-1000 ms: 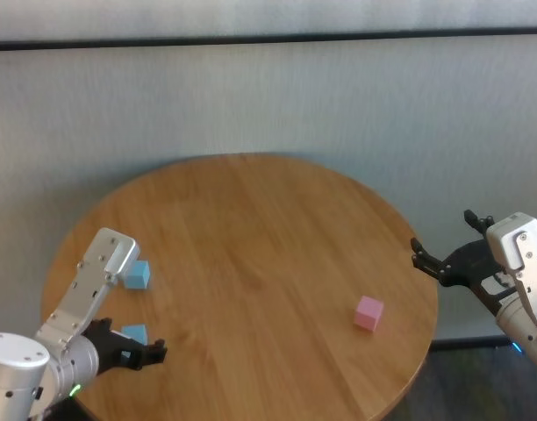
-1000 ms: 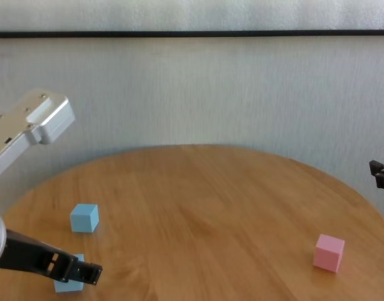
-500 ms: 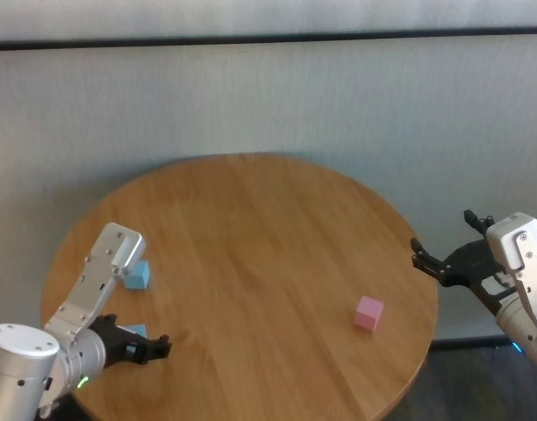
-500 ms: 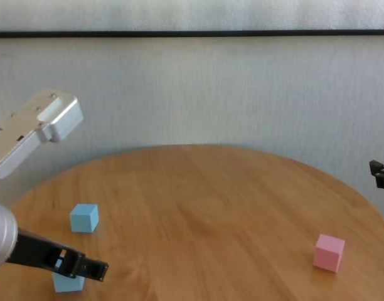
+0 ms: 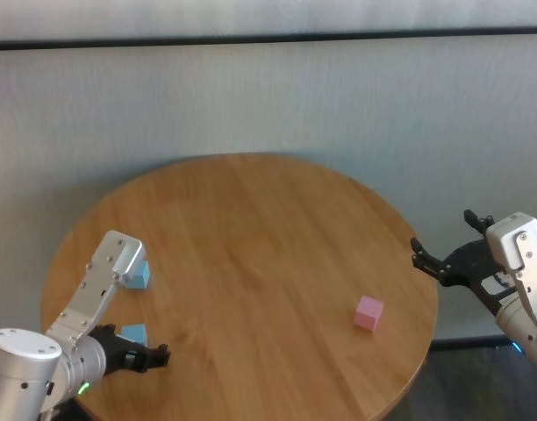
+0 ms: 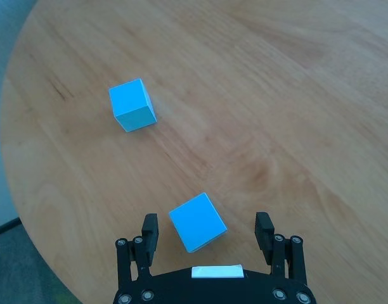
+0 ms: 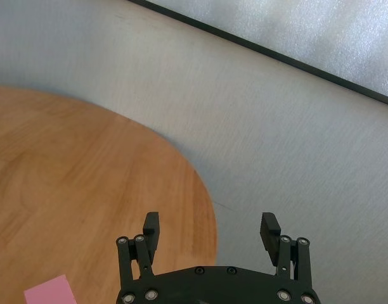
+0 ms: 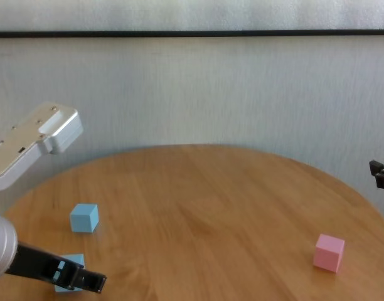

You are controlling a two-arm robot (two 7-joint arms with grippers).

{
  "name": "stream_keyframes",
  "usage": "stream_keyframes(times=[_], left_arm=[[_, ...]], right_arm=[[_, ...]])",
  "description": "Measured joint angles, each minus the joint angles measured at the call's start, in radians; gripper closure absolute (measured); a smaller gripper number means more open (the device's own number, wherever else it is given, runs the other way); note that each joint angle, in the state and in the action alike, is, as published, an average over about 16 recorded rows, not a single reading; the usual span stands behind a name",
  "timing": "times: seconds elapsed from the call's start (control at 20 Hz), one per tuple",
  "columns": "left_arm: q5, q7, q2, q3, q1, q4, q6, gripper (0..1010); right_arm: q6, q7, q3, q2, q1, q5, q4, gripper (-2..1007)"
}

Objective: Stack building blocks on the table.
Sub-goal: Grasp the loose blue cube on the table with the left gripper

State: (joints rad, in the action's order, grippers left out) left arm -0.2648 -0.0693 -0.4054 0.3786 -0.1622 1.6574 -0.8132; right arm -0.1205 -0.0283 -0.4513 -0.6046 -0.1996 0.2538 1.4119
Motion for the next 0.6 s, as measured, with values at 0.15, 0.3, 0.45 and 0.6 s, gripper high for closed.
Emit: stream_keyframes(times=[0.15,0.3,0.45,0.6], left_arm=[[0.006,-0.003,0.005,-0.002,-0.001,-0.007,-0.002,11],[0.012,-0.007,0.01,-0.004,-0.002,-0.014,-0.002,11],[0.018,-0.011,0.015,-0.005,-0.005,-0.021,-0.001,11],[0.024,-0.015,0.019,-0.007,-0.007,-0.027,0.0,11]], right_arm=[[0.0,0.0,0.0,0.0,0.0,0.0,0.0,1],[0.0,0.0,0.0,0.0,0.0,0.0,0.0,1],[0.0,0.0,0.0,0.0,0.0,0.0,0.0,0],[0.0,0.0,0.0,0.0,0.0,0.0,0.0,1]])
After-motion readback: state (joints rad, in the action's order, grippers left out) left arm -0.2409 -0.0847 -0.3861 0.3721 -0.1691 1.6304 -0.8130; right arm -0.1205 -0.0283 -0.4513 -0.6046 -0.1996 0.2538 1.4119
